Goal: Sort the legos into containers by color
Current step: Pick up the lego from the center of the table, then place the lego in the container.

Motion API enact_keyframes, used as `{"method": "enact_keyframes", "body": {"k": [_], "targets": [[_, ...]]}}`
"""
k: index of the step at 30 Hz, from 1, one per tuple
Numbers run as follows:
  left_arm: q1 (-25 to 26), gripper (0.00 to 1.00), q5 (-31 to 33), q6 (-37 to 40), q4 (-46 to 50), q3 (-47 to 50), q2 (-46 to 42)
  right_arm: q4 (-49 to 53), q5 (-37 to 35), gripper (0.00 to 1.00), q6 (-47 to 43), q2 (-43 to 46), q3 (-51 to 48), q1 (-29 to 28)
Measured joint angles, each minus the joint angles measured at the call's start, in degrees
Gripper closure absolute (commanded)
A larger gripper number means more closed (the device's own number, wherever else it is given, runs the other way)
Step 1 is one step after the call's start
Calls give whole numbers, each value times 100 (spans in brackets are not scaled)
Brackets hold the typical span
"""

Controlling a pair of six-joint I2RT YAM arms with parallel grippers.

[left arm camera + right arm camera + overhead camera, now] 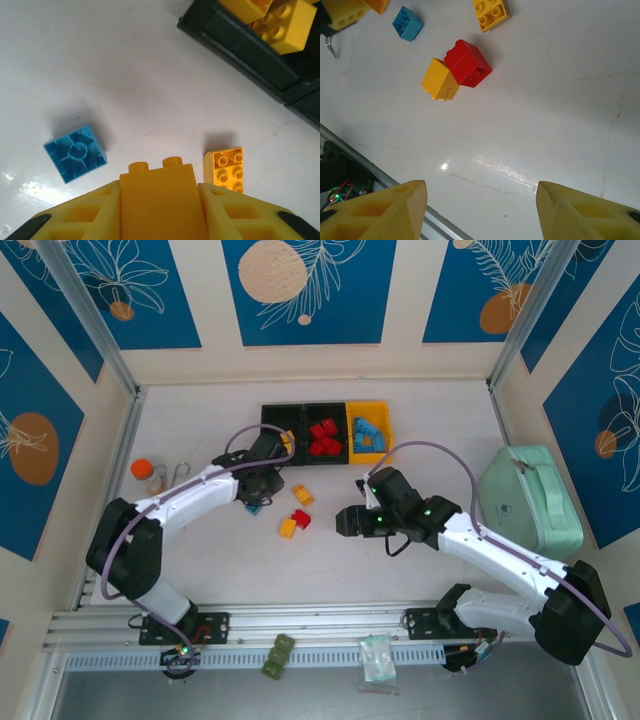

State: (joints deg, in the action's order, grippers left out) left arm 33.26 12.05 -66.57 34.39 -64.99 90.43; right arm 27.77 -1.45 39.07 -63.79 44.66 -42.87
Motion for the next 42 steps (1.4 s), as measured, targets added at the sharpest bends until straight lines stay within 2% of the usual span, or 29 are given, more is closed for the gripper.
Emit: {"method": "enact_keyframes", "body": {"k": [7, 22, 29, 36, 40, 42], "targets": [[-400, 63, -42, 785, 306, -1141, 354, -35, 0, 41, 0, -20, 33, -68], [-855, 62, -146, 1722, 1141, -4439, 3158, 9, -4, 41, 2, -192, 103, -48], [-925, 61, -79, 1915, 1578, -5696, 4017, 9, -2, 41, 0, -391, 149, -9], [-984, 55, -2, 1915, 1845, -6129, 4350, 7, 0, 41, 0, -431, 160, 26], [-990, 45, 11, 1943, 1941, -6131, 4415, 9, 0, 41, 0, -431, 162, 26], [-984, 44, 7, 1956, 1941, -6140, 4417, 7, 0, 41, 0, -431, 164, 31]]}}
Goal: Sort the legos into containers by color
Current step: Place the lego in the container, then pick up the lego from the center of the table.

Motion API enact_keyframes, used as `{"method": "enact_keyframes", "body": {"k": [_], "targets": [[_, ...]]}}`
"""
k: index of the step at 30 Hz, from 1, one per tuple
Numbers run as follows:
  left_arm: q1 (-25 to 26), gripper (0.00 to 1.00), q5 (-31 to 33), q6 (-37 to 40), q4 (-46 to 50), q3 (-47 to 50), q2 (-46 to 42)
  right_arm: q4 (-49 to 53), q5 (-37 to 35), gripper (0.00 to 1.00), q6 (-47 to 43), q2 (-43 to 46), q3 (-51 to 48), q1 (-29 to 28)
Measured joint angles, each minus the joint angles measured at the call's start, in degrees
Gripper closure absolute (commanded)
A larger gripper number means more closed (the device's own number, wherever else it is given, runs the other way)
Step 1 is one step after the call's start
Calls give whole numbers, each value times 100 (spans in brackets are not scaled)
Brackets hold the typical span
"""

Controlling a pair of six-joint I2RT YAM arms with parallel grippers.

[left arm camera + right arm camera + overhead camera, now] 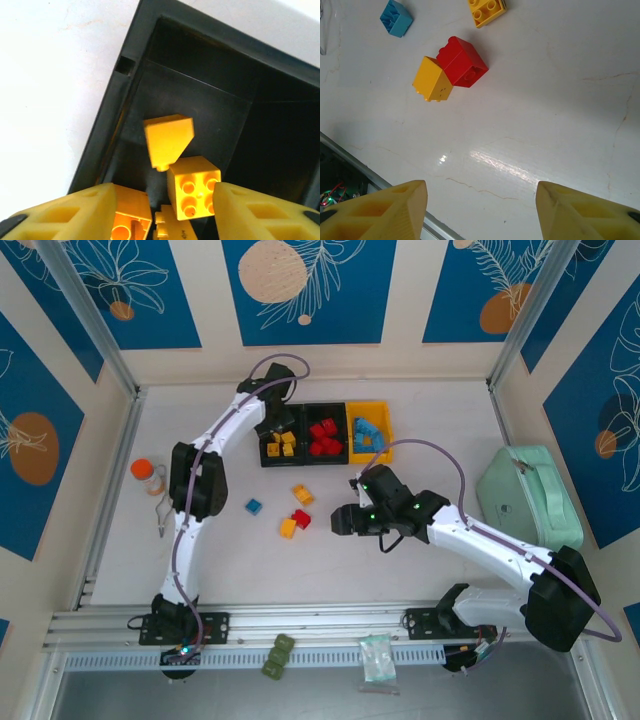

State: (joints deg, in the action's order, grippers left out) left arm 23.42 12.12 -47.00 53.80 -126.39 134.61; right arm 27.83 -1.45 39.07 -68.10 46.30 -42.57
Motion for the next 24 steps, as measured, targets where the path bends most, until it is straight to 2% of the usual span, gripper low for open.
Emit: {"method": "enact_keyframes", "body": {"k": [6, 9, 13, 18, 24], "targets": [[7, 40, -28, 98, 4, 39, -66, 0, -2, 40, 0, 4, 0, 0], [33, 38, -118, 214, -72, 522, -455, 0, -2, 40, 0, 4, 0, 0], [74, 36, -402, 382, -385, 1770, -1572, 4, -2, 38, -2, 4, 31, -7], [87, 35, -911, 640, -901, 3246, -3014, 74, -74, 29, 37, -83, 251, -87], [105, 35, -1307, 863, -1266, 5239, -4446, 297, -319, 19, 345, -730, 833, -245]]}}
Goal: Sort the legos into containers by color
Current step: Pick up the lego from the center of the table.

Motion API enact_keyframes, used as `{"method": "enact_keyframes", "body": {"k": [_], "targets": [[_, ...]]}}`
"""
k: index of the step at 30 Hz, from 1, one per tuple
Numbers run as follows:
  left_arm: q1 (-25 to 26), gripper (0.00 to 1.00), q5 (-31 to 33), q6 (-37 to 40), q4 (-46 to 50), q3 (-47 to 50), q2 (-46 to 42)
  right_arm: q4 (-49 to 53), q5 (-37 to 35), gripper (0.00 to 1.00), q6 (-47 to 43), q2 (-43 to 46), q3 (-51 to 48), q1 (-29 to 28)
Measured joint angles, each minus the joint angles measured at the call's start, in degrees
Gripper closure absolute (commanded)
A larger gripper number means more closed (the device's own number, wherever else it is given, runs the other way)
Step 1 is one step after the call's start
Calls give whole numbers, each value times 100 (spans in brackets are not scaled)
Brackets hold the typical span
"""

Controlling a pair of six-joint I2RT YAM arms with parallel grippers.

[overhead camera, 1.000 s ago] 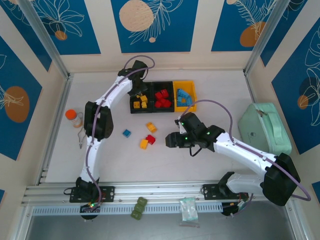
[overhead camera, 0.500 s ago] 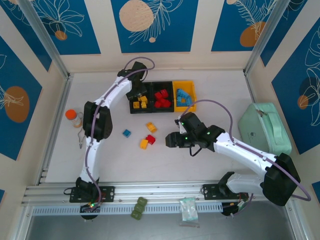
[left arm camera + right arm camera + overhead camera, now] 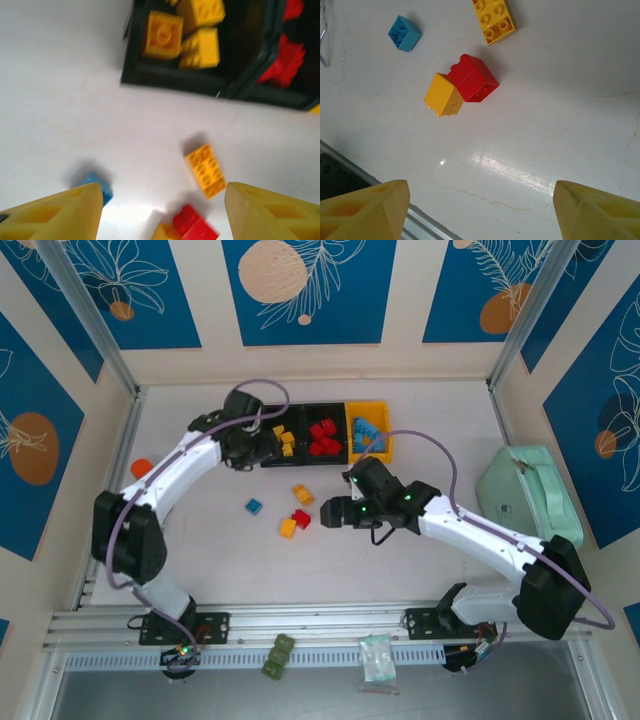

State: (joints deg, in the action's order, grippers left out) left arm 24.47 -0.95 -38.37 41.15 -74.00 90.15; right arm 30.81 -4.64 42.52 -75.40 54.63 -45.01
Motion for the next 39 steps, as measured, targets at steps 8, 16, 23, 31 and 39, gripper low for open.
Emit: {"method": "enact_keyframes", "body": {"k": [8, 16, 23, 31, 39], "targets": [[4, 32, -205, -103, -39, 2216, -1926, 229, -243, 14, 702, -1213, 896, -190], [4, 32, -354, -520, 39, 3394, -3373, 455, -402, 13, 1213, -2446, 1974, -315], [4, 31, -437, -664, 131, 3635, -3877, 741, -420, 13, 1580, -3279, 2573, -315], [4, 32, -527, -807, 101, 4006, -3856, 1021, -391, 17, 1904, -4024, 3091, -315], [4, 31, -546, -835, -9, 4065, -3856, 1119, -332, 42, 2076, -4282, 3091, -306]]}}
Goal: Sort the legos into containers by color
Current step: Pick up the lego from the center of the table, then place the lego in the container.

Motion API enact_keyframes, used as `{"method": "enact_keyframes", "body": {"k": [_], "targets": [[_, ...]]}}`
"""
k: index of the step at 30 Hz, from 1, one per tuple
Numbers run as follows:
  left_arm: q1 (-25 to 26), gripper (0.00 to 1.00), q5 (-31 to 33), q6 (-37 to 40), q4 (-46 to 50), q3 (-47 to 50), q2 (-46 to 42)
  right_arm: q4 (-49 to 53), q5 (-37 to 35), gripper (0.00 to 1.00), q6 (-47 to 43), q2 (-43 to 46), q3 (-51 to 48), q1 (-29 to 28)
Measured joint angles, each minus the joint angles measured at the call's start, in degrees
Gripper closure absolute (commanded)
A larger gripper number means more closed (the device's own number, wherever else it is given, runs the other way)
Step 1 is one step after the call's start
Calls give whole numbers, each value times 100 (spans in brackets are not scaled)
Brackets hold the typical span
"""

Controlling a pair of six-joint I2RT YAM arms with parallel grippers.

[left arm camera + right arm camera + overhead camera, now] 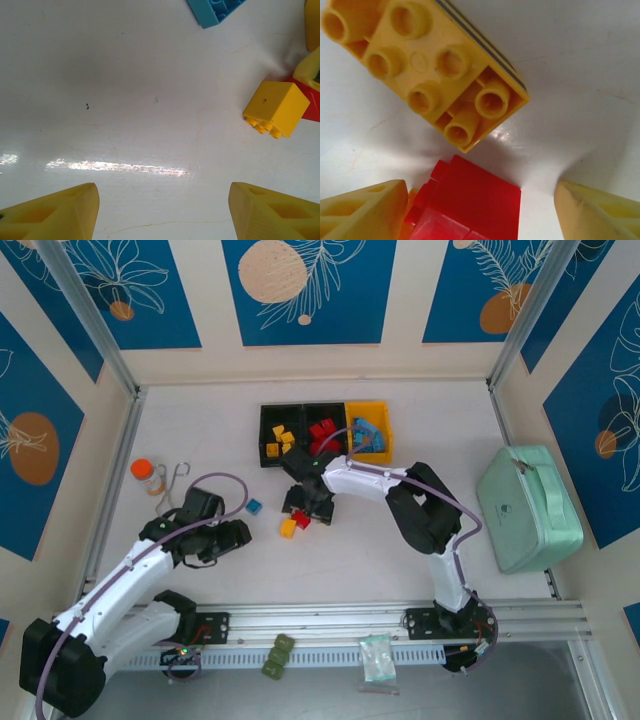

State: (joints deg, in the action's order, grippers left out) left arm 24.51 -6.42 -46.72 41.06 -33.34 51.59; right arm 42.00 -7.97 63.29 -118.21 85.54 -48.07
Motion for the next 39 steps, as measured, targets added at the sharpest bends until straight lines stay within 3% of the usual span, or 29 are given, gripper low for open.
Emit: {"method": "enact_keyframes", "body": {"k": [6, 15, 23, 30, 39], "targets": [[0, 32, -17, -101, -136, 74, 138, -216, 52, 66, 22, 234, -328, 74], [0, 32, -199, -162, -428, 85, 348, -402, -4, 68, -114, 1086, -1338, 267], [247, 32, -514, -238, -962, 76, 597, -260, -243, 68, -651, 2028, -1325, 737], [715, 32, -584, -254, -1392, -271, 1132, 35, -321, 68, -1311, 1825, -341, 1469], [1047, 33, -584, -256, -1725, -581, 1744, 527, -391, 67, -1908, 179, 2057, 2059]]}}
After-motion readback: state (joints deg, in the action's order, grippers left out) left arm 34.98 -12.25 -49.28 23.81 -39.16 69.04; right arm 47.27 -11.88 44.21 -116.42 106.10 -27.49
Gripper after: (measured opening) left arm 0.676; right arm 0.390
